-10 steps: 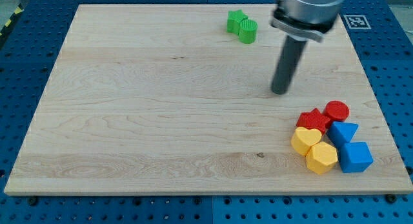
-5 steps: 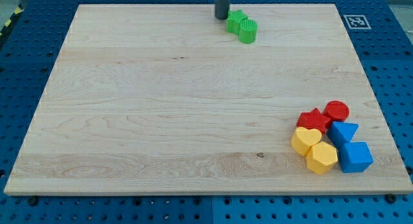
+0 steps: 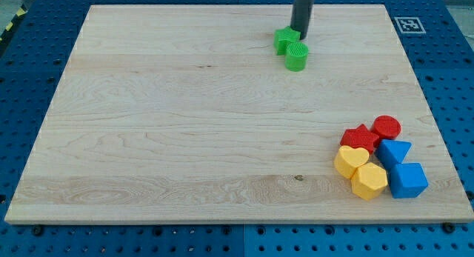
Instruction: Move the green circle into the red circle
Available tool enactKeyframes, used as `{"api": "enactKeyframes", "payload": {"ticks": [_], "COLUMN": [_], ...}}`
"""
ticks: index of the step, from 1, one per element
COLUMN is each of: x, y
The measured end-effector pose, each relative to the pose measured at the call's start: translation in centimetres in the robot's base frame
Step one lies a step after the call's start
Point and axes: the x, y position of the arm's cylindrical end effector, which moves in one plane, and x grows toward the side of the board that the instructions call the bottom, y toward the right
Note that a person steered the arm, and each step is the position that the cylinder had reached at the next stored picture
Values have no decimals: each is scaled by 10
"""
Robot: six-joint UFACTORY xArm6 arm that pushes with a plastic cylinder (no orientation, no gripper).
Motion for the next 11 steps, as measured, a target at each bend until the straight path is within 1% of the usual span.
{"api": "enactKeyframes", "payload": {"ticks": [1,2,3,4,5,6,8,11], "x": [18,19,-3,-12,-13,-3,45,102], "y": [26,27,11,-29,-45,-45,-38,42]}}
